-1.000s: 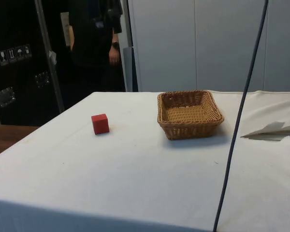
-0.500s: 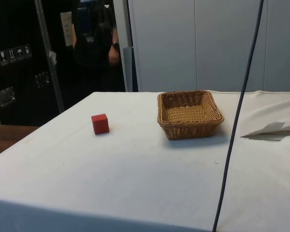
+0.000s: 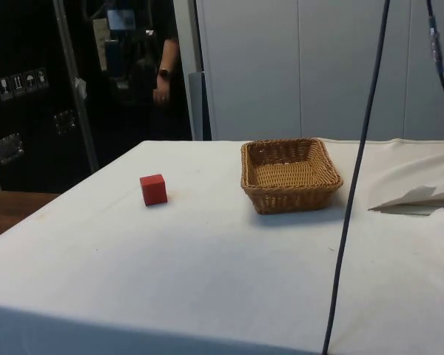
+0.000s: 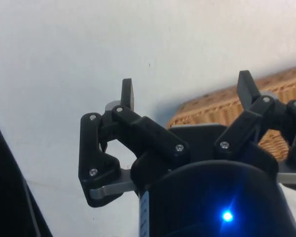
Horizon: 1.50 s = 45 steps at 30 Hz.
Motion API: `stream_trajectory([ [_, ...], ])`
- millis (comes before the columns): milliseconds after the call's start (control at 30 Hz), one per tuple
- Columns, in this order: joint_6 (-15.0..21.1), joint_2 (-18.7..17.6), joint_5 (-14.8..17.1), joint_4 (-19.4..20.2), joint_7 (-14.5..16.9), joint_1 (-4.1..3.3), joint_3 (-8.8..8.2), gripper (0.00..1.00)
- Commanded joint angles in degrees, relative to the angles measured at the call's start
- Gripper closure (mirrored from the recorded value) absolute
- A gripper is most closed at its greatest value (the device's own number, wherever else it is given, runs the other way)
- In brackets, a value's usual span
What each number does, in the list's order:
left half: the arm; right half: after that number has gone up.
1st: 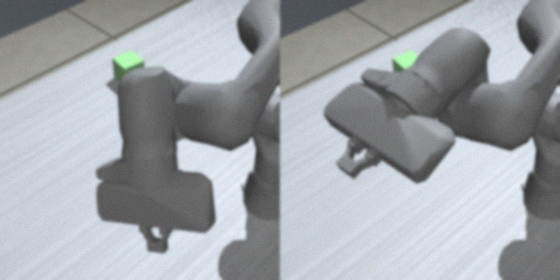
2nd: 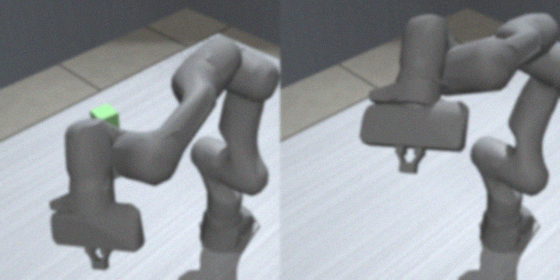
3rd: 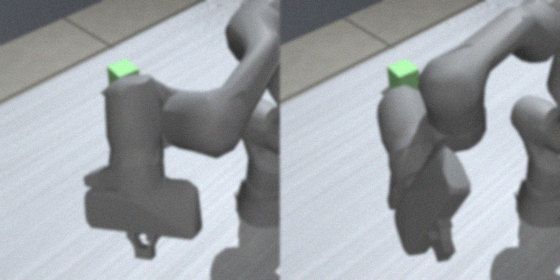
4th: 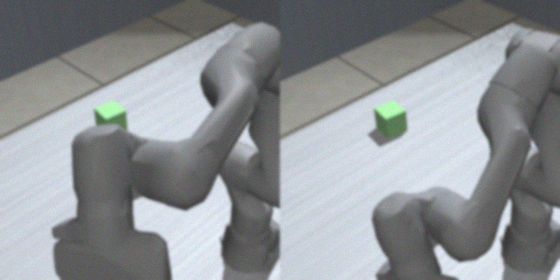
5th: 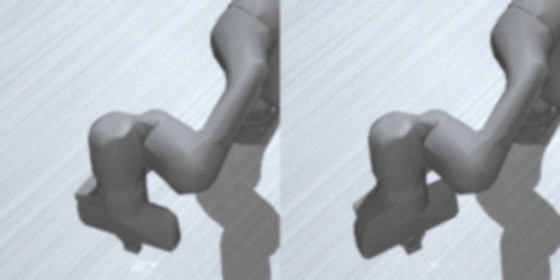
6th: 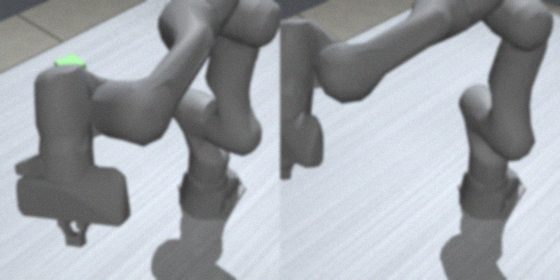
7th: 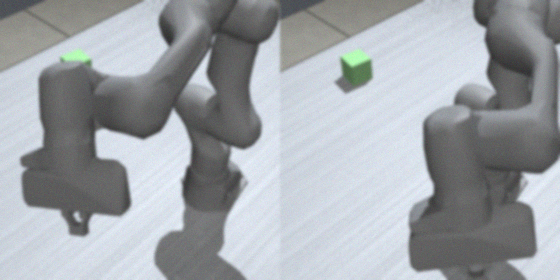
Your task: Pick up the cube and place it into the basket.
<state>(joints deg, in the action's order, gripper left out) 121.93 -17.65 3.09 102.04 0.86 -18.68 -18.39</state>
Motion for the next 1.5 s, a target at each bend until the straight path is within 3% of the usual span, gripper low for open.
stream_trajectory([
  [0, 0.40, -0.63, 0.34, -0.57, -0.23, 0.06, 0.11, 0.00],
  [300, 2.06, -3.55, 0.17, -3.04, -0.46, 0.00, 0.23, 0.00],
  [567, 4.87, -6.42, 0.69, -4.70, 0.00, 0.40, 0.40, 0.00],
  [600, 4.47, -6.42, 0.29, -4.76, -0.46, 0.11, 0.29, 0.00],
  [633, 5.04, -6.47, 0.63, -4.64, 0.40, 0.52, 0.34, 0.00],
  [833, 5.67, -6.70, 0.69, -4.30, 2.98, 1.20, 0.11, 0.00],
  [900, 5.21, -6.65, 0.29, -4.35, 2.81, 1.03, -0.11, 0.00],
  [1133, 6.65, -8.19, 0.86, -4.76, 6.59, 2.12, 0.23, 0.00],
  [1200, 6.65, -8.14, 0.29, -4.58, 6.36, 1.83, -0.17, 0.00],
  [1233, 7.05, -8.77, 0.92, -4.98, 7.22, 2.18, 0.29, 0.00],
  [1433, 8.71, -10.83, 1.20, -5.33, 9.45, 2.29, 0.40, 0.00],
  [1467, 7.91, -10.14, 0.46, -5.21, 8.19, 1.89, -0.11, 0.00],
])
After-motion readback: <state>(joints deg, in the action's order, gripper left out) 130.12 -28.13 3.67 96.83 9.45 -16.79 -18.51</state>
